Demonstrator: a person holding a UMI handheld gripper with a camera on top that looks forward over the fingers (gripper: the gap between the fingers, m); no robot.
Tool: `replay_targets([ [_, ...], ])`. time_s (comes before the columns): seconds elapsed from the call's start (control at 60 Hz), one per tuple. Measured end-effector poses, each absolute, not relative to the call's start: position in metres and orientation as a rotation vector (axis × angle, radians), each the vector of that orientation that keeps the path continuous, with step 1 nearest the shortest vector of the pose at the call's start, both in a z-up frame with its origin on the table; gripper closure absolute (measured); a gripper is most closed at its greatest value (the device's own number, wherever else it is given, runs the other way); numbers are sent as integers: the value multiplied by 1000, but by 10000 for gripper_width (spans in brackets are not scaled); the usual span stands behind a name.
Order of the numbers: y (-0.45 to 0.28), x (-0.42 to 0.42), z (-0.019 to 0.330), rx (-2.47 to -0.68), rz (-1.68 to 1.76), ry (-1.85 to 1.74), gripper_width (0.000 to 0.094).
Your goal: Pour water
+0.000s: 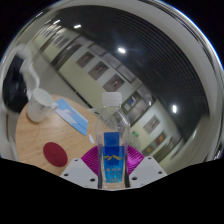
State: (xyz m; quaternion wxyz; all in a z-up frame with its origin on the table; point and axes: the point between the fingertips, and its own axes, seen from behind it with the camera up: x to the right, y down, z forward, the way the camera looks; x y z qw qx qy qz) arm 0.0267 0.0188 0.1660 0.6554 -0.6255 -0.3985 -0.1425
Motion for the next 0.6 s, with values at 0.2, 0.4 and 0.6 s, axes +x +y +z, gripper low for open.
replay_targets([
  [0.2,18,-74,210,-932,-920,-1360,638],
  [0.4,8,-98,233,-519,-1375,-1581,624],
  [0.6,12,-109,248,-412,-1473,-1622,622],
])
